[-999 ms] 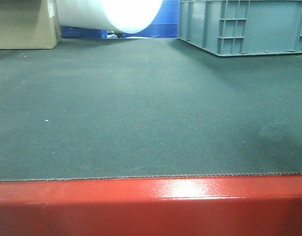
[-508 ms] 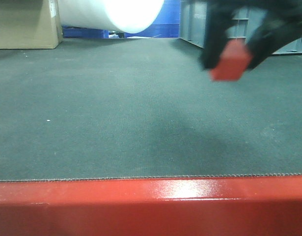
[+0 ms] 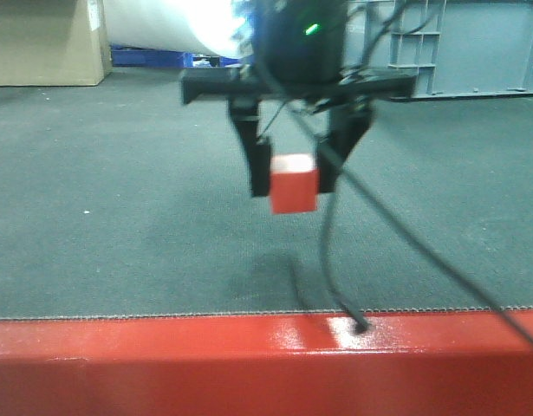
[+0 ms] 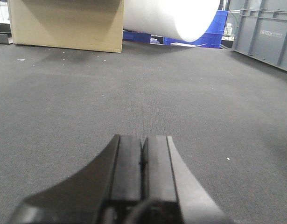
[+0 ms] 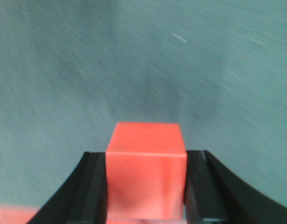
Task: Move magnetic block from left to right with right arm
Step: 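Lower the red cube in the right gripper onto the carpet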
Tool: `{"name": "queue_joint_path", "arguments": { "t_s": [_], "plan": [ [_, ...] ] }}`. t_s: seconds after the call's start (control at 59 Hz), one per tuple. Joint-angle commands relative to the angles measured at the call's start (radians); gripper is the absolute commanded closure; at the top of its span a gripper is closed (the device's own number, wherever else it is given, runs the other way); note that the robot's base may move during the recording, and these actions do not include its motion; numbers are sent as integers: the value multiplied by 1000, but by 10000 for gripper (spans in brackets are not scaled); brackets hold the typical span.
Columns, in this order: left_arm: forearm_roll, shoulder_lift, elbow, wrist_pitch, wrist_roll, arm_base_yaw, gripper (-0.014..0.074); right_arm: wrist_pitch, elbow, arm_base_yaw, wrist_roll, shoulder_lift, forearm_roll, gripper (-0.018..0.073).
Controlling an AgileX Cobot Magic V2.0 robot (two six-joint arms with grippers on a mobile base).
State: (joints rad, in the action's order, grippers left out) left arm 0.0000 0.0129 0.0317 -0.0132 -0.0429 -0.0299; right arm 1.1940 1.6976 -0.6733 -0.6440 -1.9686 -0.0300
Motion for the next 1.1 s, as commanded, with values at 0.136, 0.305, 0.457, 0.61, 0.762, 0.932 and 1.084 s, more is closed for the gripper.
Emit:
{"name": "queue_joint_path", "arguments": {
  "t_s": [0.136,0.305,0.457,0.61,0.762,0.932,1.084],
  "plan": [
    [0,6,9,88,-4,-3,713,-2,70,-4,-2,-18,45,344],
    [0,6,9,88,-4,-3,713,-2,70,-11,-2,-33,50,344],
    [0,6,9,88,-4,-3,712,-28,70,-14,-2,-34,70,344],
    [0,6,9,88,-4,-3,713,-33,70,-14,-3,-34,87,344],
    [0,6,9,88,-4,-3,712,-26,70,-14,-9,-34,87,344],
    [0,6,9,88,-4,-3,713,-25,70,-14,-13,-34,85,307],
    [0,6,9,88,-4,-3,713,-28,70,-14,-35,-34,68,11]
  ]
}}
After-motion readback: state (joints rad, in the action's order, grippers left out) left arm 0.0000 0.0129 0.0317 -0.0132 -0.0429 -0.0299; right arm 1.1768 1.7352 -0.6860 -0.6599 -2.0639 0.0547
